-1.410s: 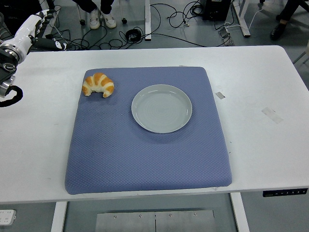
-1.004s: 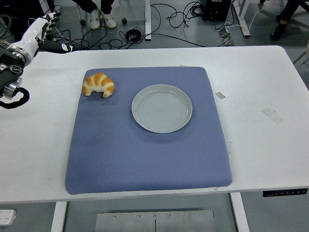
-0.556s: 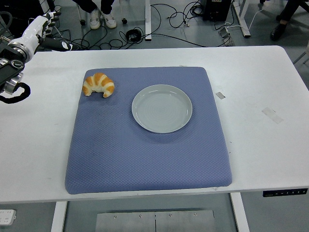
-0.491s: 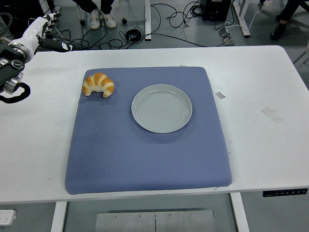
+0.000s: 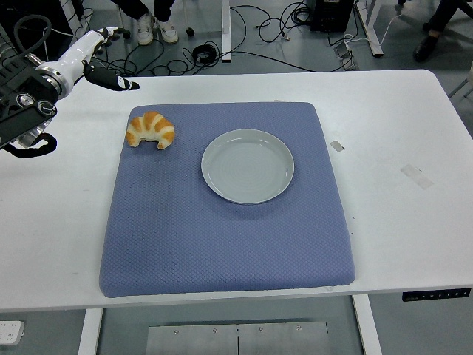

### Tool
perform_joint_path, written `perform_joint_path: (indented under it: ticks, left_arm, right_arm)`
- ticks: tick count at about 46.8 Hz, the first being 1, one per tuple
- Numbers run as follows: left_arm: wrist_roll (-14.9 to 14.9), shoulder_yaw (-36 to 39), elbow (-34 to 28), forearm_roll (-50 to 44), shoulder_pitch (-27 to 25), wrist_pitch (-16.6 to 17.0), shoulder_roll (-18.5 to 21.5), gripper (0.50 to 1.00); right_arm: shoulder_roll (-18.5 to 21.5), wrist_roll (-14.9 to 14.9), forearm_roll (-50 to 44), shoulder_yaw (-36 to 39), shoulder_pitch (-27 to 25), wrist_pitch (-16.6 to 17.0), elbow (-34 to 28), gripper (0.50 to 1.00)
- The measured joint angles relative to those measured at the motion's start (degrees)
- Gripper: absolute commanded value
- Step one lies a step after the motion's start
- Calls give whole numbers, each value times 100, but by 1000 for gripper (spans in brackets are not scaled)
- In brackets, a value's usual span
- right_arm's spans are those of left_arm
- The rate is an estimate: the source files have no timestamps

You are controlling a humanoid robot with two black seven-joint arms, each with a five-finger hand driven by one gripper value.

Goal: Place the bread on the plate

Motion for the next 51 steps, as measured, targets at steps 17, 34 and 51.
perform_joint_path:
  ticks: [17, 34, 51]
  left_arm:
    - [77, 398, -18, 465, 27, 179, -55, 971]
    - [127, 953, -342, 585, 31, 630, -97, 968]
    - [428, 1317, -591, 730, -38, 621, -85, 968]
  right_arm:
    - [0, 0, 0, 0, 0, 0, 1, 1000]
    - [0, 0, 0, 0, 0, 0, 2, 1000]
    - [0, 0, 0, 0, 0, 0, 2, 1000]
